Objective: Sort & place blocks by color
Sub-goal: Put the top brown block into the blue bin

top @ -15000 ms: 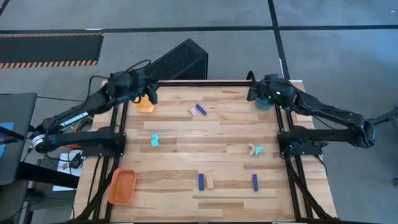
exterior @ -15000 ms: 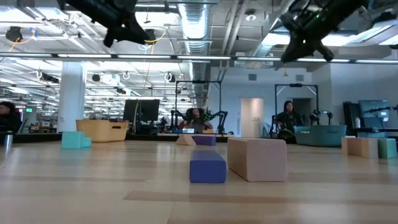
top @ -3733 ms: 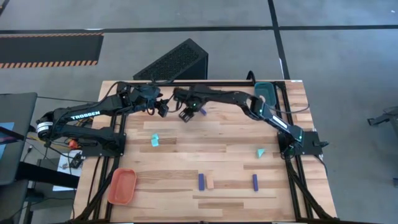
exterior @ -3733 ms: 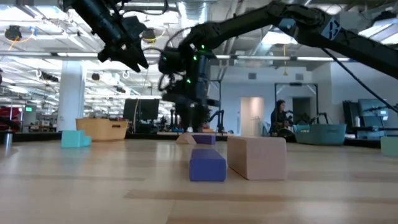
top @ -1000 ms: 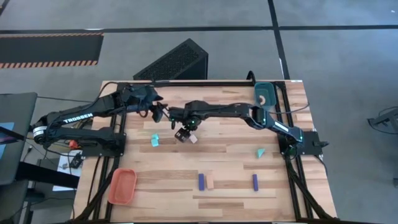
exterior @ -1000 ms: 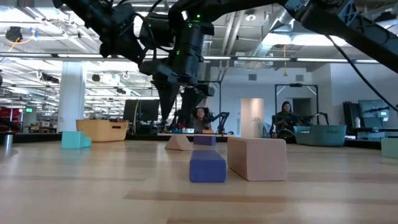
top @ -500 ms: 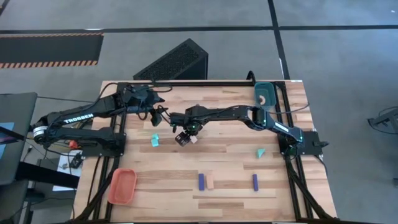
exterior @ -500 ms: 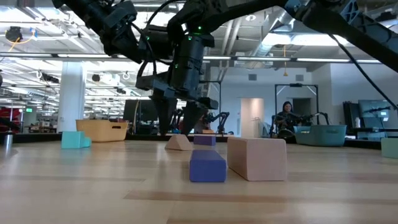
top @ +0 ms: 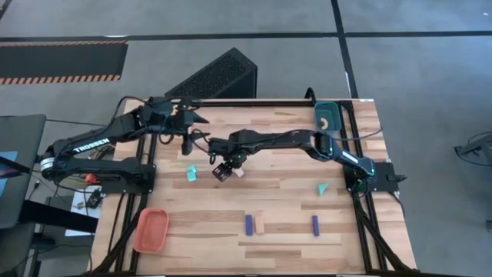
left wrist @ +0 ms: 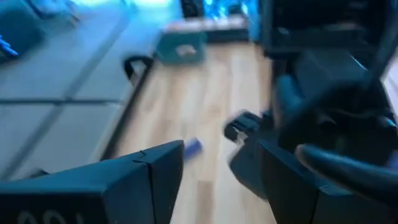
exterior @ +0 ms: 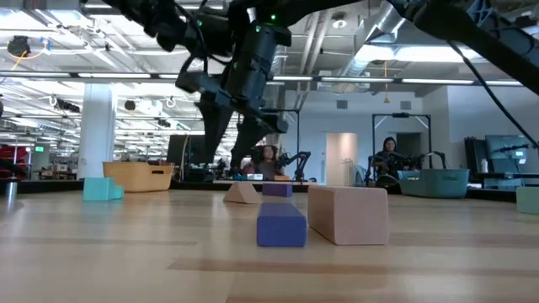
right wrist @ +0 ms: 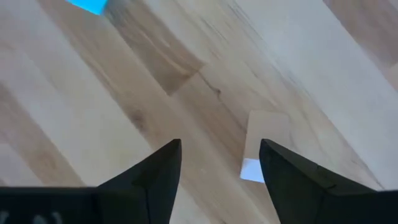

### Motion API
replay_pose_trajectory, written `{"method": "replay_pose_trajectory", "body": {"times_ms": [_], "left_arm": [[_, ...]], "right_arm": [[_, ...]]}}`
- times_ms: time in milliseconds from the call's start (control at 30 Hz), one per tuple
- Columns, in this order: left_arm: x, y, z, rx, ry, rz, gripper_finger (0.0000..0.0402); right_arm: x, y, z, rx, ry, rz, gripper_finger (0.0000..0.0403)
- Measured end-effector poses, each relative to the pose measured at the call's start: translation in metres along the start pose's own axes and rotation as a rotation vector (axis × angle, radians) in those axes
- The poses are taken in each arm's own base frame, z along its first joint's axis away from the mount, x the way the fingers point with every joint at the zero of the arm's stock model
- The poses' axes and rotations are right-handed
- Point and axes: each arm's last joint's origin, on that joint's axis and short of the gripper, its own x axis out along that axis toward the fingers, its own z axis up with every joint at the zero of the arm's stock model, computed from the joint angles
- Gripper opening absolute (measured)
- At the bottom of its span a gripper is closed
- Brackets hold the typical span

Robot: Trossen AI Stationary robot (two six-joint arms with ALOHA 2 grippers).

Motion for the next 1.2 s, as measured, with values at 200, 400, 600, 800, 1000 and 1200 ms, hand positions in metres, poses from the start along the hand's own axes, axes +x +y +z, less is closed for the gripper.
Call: {"method": "replay_pose_trajectory", "body": {"times_ms": [200, 400, 600, 800, 1000, 1200], "left_arm": [[0.015, -0.004, -0.019, -0.067, 0.141, -0.104, 0.019], [0.014, -0.002, -0.017, -0.058, 0.125, -0.053, 0.019], [0.015, -0.002, -0.02, -0.052, 0.152, -0.04, 0.019], [0.006, 0.007, -0.027, -0.045, 0.263, 0.24, 0.019], [-0.004, 0.025, -0.048, -0.212, 0.455, 0.431, 0.019], [-0.01, 0.034, -0.05, -0.3, 0.43, 0.482, 0.019]], "right_arm": [[-0.031, -0.013, 0.017, 0.044, -0.138, -0.014, 0.0241], [-0.042, -0.016, 0.023, 0.008, -0.168, 0.047, 0.0244], [-0.06, -0.013, 0.027, 0.016, -0.23, 0.094, 0.0245], [-0.054, -0.016, 0.017, 0.016, -0.179, 0.019, 0.0245], [-0.066, -0.005, 0.011, 0.006, -0.215, 0.063, 0.0245], [-0.035, -0.006, -0.003, 0.006, -0.135, 0.001, 0.0245]]}}
